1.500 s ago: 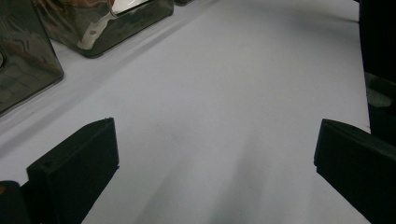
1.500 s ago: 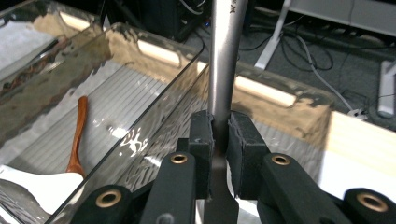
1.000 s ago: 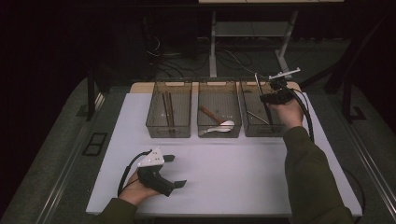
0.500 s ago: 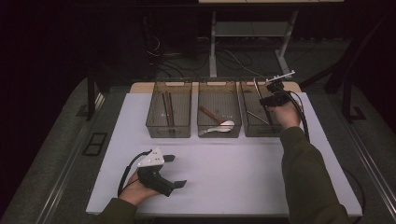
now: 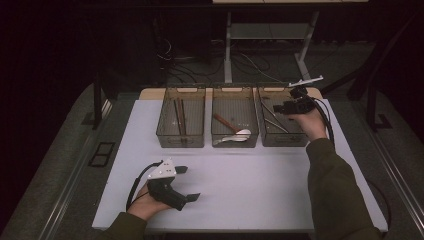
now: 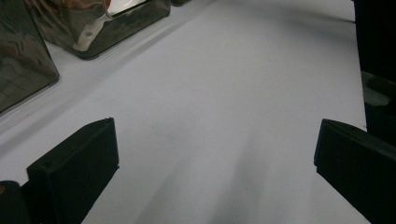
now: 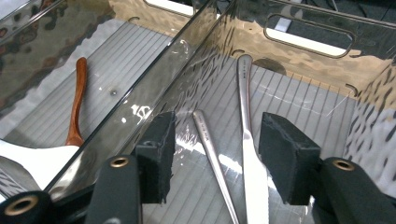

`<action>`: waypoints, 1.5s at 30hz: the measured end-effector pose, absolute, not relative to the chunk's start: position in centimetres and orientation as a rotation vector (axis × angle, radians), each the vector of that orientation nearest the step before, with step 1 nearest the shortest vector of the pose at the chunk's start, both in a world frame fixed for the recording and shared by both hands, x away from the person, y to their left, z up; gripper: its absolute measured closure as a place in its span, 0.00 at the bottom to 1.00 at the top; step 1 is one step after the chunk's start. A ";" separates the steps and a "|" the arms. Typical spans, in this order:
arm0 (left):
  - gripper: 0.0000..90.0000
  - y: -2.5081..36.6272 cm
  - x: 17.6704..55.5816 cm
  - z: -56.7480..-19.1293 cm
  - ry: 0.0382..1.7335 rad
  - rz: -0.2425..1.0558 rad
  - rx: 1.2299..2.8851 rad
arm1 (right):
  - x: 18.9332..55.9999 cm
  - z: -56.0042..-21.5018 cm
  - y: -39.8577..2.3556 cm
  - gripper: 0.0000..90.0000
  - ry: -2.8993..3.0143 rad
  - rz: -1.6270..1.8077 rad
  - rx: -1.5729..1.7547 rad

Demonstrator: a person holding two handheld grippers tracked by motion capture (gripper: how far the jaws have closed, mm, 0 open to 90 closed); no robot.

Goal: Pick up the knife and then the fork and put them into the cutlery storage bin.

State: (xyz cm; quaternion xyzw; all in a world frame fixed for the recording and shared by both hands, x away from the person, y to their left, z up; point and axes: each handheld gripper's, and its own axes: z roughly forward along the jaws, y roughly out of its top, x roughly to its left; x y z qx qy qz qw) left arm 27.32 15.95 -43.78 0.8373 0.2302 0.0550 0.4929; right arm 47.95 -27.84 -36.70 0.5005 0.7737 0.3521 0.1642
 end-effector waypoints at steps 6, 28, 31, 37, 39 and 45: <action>0.00 15.9 27.3 -43.8 0.557 0.136 2.035 | 46.9 -36.5 -27.8 0.43 2.195 1.010 1.396; 0.00 15.9 27.5 -43.9 0.568 0.139 2.041 | 42.5 -36.0 -28.3 0.20 2.181 1.191 1.285; 0.00 15.9 27.5 -43.9 0.569 0.140 2.041 | 42.1 -36.1 -28.0 0.20 2.196 1.201 1.267; 0.00 15.9 27.6 -43.9 0.567 0.138 2.044 | 40.8 -36.2 -27.2 0.20 2.237 1.223 1.209; 0.00 15.9 27.5 -43.9 0.568 0.137 2.042 | 40.4 -36.3 -27.0 0.20 2.243 1.225 1.194; 0.00 15.9 27.5 -43.9 0.566 0.140 2.041 | 39.0 -36.6 -26.9 0.20 2.255 1.264 1.159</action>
